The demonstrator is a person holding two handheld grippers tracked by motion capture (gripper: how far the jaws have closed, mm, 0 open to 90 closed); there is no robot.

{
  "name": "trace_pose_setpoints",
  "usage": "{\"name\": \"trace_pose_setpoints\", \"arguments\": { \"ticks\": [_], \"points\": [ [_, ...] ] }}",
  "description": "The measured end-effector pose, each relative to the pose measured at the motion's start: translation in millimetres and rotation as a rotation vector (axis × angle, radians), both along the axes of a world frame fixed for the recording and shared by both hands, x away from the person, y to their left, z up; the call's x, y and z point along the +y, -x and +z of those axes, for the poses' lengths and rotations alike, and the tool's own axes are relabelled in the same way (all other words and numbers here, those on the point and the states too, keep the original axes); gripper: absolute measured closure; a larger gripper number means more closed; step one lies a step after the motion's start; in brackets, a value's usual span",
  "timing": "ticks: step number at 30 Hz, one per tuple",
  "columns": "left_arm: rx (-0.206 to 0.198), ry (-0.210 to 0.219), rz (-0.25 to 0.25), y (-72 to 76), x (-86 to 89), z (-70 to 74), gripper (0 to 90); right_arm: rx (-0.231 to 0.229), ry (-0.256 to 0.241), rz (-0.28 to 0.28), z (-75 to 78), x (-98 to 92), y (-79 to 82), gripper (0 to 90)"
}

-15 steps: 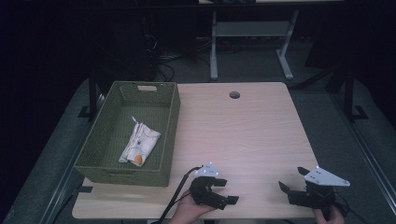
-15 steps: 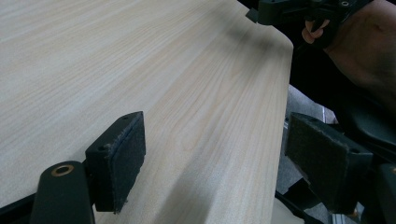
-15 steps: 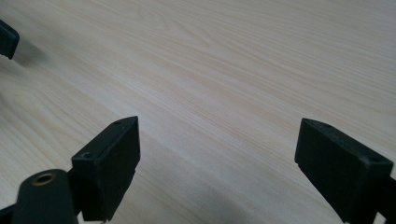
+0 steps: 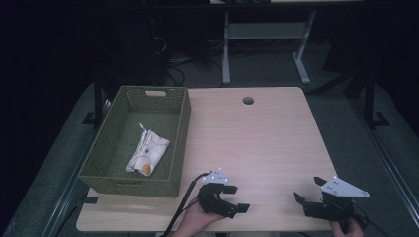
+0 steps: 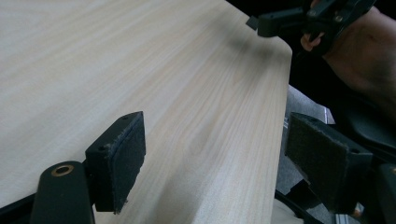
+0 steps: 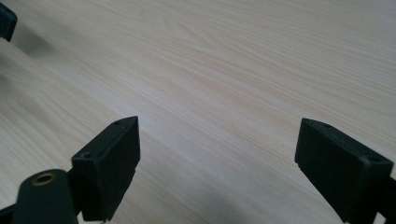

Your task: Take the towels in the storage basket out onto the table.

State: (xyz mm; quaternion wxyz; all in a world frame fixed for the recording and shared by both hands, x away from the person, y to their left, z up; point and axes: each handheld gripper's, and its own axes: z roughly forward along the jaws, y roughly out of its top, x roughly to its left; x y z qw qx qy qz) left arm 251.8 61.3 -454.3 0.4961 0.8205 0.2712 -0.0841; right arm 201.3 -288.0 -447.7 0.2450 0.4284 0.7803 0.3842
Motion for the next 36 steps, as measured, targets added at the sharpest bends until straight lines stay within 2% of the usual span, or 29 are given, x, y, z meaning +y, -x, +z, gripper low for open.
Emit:
{"name": "trace_pose_setpoints", "arguments": {
  "ticks": [4, 7, 12, 15, 23, 36],
  "points": [
    [-0.010, 0.006, 0.000, -0.4, 2.7, 4.8, 20.7, 0.004, 0.001, 0.002, -0.6, 1.4, -0.5, 13.8],
    [0.006, 0.009, -0.008, -0.8, 3.6, 5.0, 20.5, 0.001, 0.007, 0.011, -0.1, 2.6, -0.6, 13.9],
    [0.003, 0.011, -0.011, -0.9, 6.3, 7.2, 20.1, 0.006, 0.008, 0.021, -0.7, 5.1, -0.8, 13.9],
    [0.004, 0.032, -0.009, -1.9, 11.3, 12.5, 20.1, 0.004, 0.009, 0.021, -0.5, 4.6, -0.4, 13.8],
    [-0.010, 0.046, -0.008, -2.5, 17.9, 23.4, 20.1, 0.003, 0.010, 0.026, -1.0, 5.5, -0.9, 13.9],
    [-0.032, 0.013, 0.000, -10.4, 23.8, 40.9, 19.8, 0.008, 0.018, 0.028, -0.7, 7.9, -1.6, 13.9]
  ]
}}
